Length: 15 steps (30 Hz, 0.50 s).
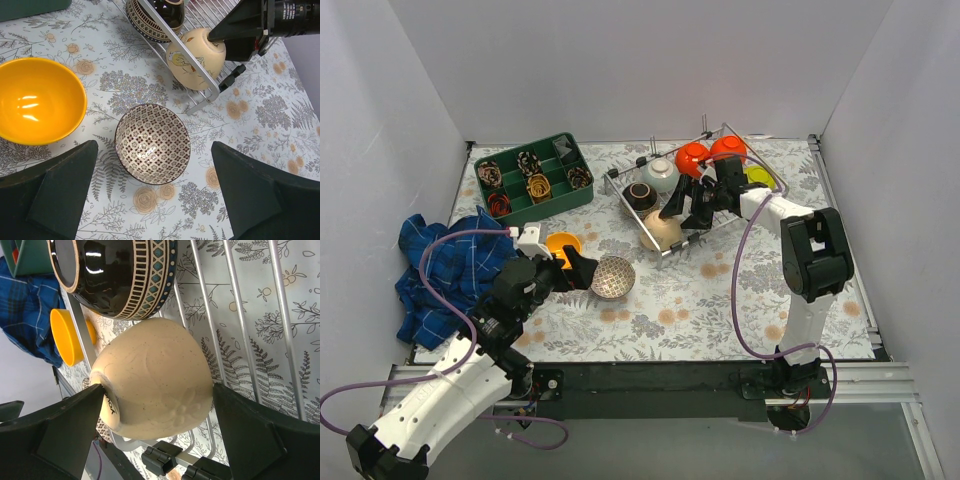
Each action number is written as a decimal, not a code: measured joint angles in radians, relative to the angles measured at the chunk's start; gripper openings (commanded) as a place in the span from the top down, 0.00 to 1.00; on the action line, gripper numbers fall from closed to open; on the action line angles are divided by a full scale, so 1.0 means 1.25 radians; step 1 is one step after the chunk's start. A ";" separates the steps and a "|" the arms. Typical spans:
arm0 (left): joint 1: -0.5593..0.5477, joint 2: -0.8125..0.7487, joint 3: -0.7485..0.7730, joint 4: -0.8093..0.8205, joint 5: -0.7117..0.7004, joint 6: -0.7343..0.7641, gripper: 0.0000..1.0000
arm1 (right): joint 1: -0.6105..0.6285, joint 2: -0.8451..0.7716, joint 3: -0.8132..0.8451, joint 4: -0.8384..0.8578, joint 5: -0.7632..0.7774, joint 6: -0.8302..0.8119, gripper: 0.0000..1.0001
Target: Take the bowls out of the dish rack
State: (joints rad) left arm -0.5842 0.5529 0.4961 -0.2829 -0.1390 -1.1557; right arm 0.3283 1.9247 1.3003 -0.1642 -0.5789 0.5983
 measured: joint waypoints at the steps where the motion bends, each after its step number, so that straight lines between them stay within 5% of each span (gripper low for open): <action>1: 0.000 0.000 0.000 0.000 0.001 0.000 0.02 | 0.000 0.002 0.005 -0.008 -0.001 -0.005 0.01; 8: 0.000 0.000 0.000 0.004 0.008 0.003 0.02 | -0.001 0.012 0.016 -0.038 -0.034 -0.031 0.04; 15: 0.000 0.002 0.000 0.006 0.017 0.006 0.02 | -0.001 0.013 0.017 -0.059 -0.064 -0.058 0.26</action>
State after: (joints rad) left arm -0.5846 0.5556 0.4957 -0.2749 -0.1177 -1.1481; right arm 0.3267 1.9415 1.3212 -0.2379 -0.6594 0.5259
